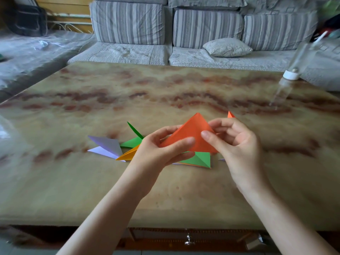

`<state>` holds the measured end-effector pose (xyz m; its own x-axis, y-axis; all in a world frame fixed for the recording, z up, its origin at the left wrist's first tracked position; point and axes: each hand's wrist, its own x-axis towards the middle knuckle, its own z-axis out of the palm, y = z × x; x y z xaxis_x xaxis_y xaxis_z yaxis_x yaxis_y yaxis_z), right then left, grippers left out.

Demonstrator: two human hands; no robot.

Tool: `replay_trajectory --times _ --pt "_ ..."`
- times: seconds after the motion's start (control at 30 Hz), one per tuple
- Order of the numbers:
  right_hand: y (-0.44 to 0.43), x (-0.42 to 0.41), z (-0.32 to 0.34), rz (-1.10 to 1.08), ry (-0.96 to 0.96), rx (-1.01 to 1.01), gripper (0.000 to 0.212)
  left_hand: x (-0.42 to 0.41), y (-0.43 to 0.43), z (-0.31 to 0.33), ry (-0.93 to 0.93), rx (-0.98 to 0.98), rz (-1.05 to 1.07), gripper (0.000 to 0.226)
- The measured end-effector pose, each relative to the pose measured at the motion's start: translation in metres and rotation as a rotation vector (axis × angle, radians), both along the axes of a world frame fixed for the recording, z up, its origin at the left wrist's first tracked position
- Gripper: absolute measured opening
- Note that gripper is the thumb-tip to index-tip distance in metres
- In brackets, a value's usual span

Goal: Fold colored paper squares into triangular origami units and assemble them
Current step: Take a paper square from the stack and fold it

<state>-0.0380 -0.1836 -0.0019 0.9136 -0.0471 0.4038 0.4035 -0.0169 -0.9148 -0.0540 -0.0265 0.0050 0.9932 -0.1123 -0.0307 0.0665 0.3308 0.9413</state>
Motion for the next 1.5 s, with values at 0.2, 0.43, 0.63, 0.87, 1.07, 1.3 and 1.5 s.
replay_trajectory --times 0.2,0.43,0.63,0.87,1.07,1.3,1.5 --pt "0.001 -0.002 0.003 -0.017 0.051 0.029 0.023 0.001 -0.002 -0.003 -0.031 0.069 0.083 0.022" --pt "0.002 -0.003 0.007 -0.006 0.080 0.036 0.025 0.001 0.001 -0.002 -0.021 0.022 0.057 0.025" --pt "0.000 -0.003 0.008 0.010 0.086 0.069 0.025 0.001 0.006 -0.002 -0.037 -0.001 0.021 0.025" --pt "-0.002 -0.003 0.009 0.002 0.136 0.039 0.024 0.000 0.004 -0.002 -0.021 -0.001 0.039 0.014" --pt "-0.004 -0.006 0.014 0.016 0.268 0.042 0.024 -0.001 0.001 -0.002 -0.029 0.088 0.034 0.012" --pt "-0.006 -0.006 0.015 -0.062 0.247 -0.018 0.010 -0.004 -0.003 0.000 -0.053 0.132 0.037 0.012" --pt "-0.006 -0.007 0.015 -0.090 0.228 0.003 0.016 -0.007 -0.009 0.000 -0.071 0.149 0.068 0.006"
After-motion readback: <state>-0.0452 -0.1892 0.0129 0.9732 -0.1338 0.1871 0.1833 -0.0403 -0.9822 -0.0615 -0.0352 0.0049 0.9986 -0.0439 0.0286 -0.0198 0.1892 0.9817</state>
